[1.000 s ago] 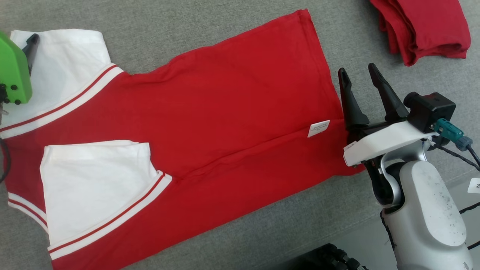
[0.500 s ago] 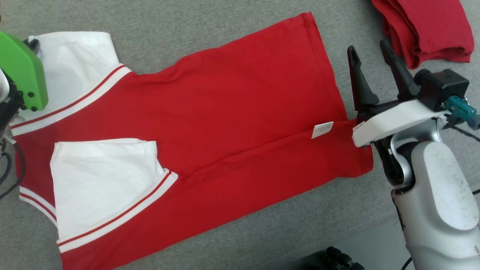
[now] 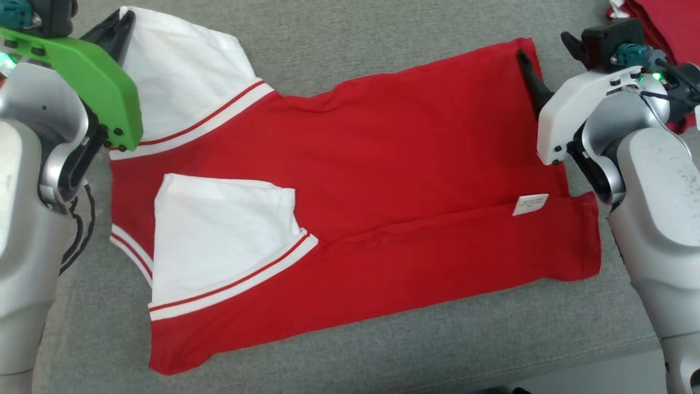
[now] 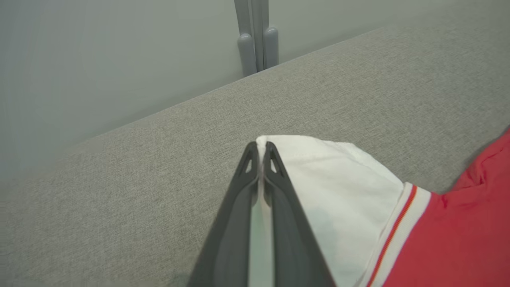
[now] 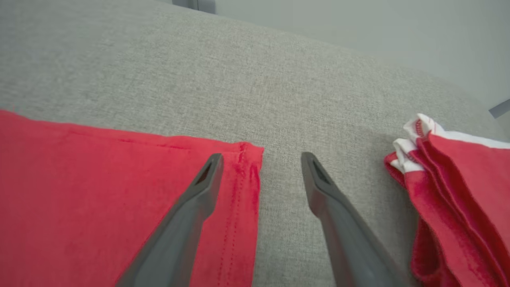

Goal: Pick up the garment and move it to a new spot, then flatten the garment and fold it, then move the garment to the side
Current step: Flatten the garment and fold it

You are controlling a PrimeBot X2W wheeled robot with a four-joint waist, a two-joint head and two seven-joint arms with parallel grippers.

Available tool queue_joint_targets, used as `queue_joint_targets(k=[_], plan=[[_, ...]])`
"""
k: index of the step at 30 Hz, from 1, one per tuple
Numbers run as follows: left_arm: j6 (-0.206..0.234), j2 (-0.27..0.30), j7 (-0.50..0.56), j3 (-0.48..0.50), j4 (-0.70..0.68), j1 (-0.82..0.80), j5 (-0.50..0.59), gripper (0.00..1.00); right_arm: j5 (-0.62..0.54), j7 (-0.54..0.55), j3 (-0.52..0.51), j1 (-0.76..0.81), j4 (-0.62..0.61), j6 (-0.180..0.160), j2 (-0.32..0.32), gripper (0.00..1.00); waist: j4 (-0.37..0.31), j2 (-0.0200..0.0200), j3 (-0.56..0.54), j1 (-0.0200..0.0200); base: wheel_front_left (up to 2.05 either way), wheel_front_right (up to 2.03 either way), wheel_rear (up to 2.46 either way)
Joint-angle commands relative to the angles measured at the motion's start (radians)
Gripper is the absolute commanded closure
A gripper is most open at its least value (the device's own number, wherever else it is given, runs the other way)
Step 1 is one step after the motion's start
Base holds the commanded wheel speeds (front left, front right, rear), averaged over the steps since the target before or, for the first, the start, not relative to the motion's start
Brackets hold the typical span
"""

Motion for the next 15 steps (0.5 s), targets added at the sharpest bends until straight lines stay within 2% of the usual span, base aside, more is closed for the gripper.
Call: queue_joint_targets(k=[1, 2, 3, 5, 6, 9, 12, 13, 14, 15], plan=[[-0.002, -0.009, -0.015, -0.006, -0.003, 0.003, 0.004, 1.00, 0.008, 0.024, 0.016, -0.017, 0.030, 0.000, -0.021, 0.00, 0.052, 0.0000, -0.015, 0.0000, 0.00, 0.00, 0.00], [-0.003, -0.015, -0.026, -0.010, -0.001, 0.006, 0.003, 1.00, 0.015, 0.042, 0.028, -0.029, 0.055, 0.000, -0.031, 0.00, 0.061, 0.0000, -0.017, 0.0000, 0.00, 0.00, 0.00], [-0.004, -0.018, -0.032, -0.013, 0.001, 0.009, 0.003, 1.00, 0.023, 0.056, 0.035, -0.038, 0.073, 0.000, -0.037, 0.07, 0.066, 0.0000, -0.019, 0.0000, 0.00, 0.00, 0.00], [-0.006, -0.026, -0.048, -0.020, 0.006, 0.013, 0.004, 1.00, 0.038, 0.078, 0.051, -0.053, 0.108, 0.000, -0.049, 0.29, 0.076, 0.0000, -0.025, 0.0000, 0.00, 0.00, 0.00], [-0.006, -0.029, -0.057, -0.023, 0.010, 0.014, 0.005, 1.00, 0.046, 0.082, 0.056, -0.059, 0.124, 0.000, -0.055, 0.50, 0.080, 0.0000, -0.027, 0.0000, 0.00, 0.00, 0.00], [-0.006, -0.036, -0.077, -0.030, 0.020, 0.017, 0.002, 1.00, 0.069, 0.084, 0.062, -0.072, 0.165, 0.000, -0.056, 0.65, 0.087, 0.0000, -0.035, 0.0000, 0.00, 0.00, 0.00], [-0.007, -0.040, -0.089, -0.037, 0.028, 0.021, -0.004, 1.00, 0.082, 0.074, 0.065, -0.096, 0.208, 0.000, -0.061, 0.73, 0.090, 0.0000, -0.042, 0.0000, 0.00, 0.00, 0.00], [-0.007, -0.041, -0.094, -0.038, 0.030, 0.021, -0.004, 1.00, 0.083, 0.062, 0.063, -0.103, 0.218, 0.000, -0.062, 0.80, 0.091, 0.0000, -0.044, 0.0000, 0.00, 0.00, 0.00], [-0.008, -0.041, -0.099, -0.038, 0.032, 0.020, -0.005, 1.00, 0.084, 0.046, 0.059, -0.109, 0.232, 0.000, -0.062, 0.93, 0.091, 0.0000, -0.045, 0.0000, 0.00, 0.00, 0.00], [-0.008, -0.042, -0.107, -0.038, 0.034, 0.019, -0.006, 1.00, 0.079, 0.029, 0.059, -0.114, 0.243, 0.000, -0.063, 1.00, 0.090, 0.0000, -0.047, 0.0000, 0.00, 0.00, 0.00]])
